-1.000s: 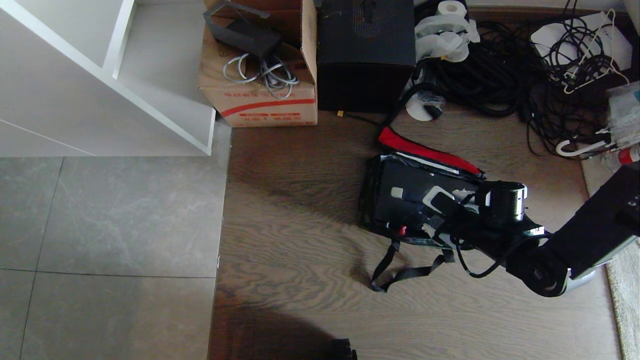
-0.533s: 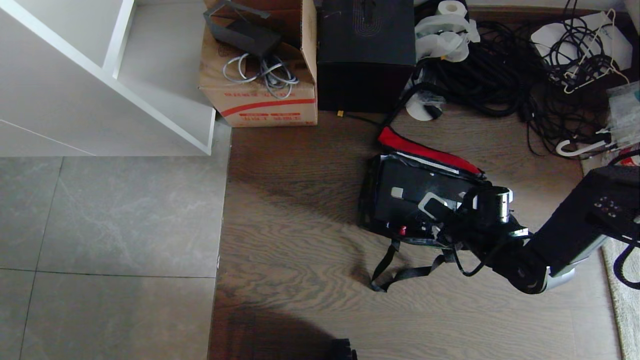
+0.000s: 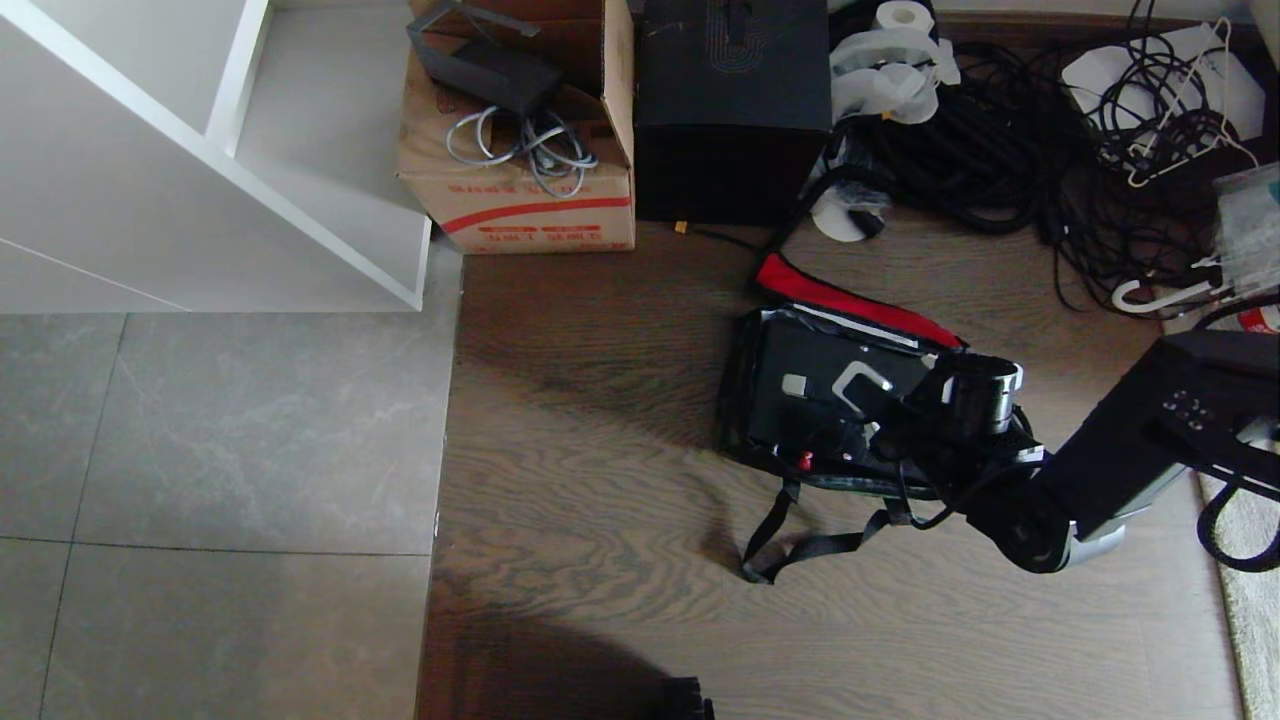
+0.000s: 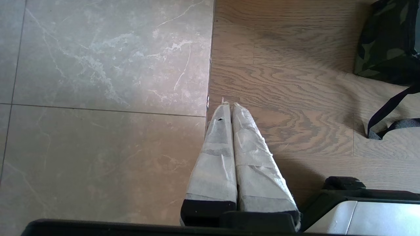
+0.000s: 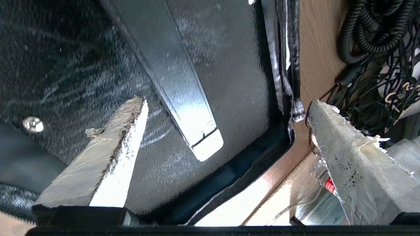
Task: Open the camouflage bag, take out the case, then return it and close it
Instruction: Grip the handle
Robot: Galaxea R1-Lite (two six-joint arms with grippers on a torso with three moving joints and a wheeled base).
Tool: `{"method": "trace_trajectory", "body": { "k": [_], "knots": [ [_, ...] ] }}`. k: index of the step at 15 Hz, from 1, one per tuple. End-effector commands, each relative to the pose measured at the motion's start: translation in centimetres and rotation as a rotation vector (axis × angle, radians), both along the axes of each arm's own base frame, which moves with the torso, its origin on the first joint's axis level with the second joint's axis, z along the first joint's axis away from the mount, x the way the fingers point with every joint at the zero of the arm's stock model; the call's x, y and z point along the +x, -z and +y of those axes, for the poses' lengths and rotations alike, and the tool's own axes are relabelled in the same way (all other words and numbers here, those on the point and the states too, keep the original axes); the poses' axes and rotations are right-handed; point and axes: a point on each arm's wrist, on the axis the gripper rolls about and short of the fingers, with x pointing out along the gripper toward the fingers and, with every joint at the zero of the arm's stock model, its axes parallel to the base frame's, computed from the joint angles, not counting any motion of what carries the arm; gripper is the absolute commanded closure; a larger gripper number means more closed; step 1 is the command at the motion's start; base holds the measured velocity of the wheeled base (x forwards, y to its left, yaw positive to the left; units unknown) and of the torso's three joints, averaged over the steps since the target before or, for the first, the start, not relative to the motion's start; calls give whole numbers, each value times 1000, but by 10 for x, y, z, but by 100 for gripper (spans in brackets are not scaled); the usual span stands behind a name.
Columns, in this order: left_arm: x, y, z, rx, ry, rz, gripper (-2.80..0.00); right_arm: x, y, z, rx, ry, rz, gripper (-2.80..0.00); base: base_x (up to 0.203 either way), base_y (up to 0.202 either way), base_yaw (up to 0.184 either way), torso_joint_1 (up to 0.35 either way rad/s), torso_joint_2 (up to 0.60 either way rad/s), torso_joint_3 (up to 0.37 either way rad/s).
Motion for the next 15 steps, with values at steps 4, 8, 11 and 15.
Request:
{"method": "trace_trajectory", "body": {
  "k": [4, 8, 11, 15],
  "knots": [
    [0, 0, 0, -1, 0, 1, 0, -3, 3, 1, 3, -53, -11, -280, 0, 0, 0, 0, 0, 0],
    [0, 0, 0, -1, 0, 1, 0, -2, 8, 1, 5, -58, -15, -280, 0, 0, 0, 0, 0, 0],
    [0, 0, 0, -1, 0, 1, 0, 2, 9, 2, 2, -60, -55, -280, 0, 0, 0, 0, 0, 0],
    [0, 0, 0, -1, 0, 1, 0, 12, 9, -3, 0, -41, -80, -280, 0, 0, 0, 0, 0, 0]
  ]
}}
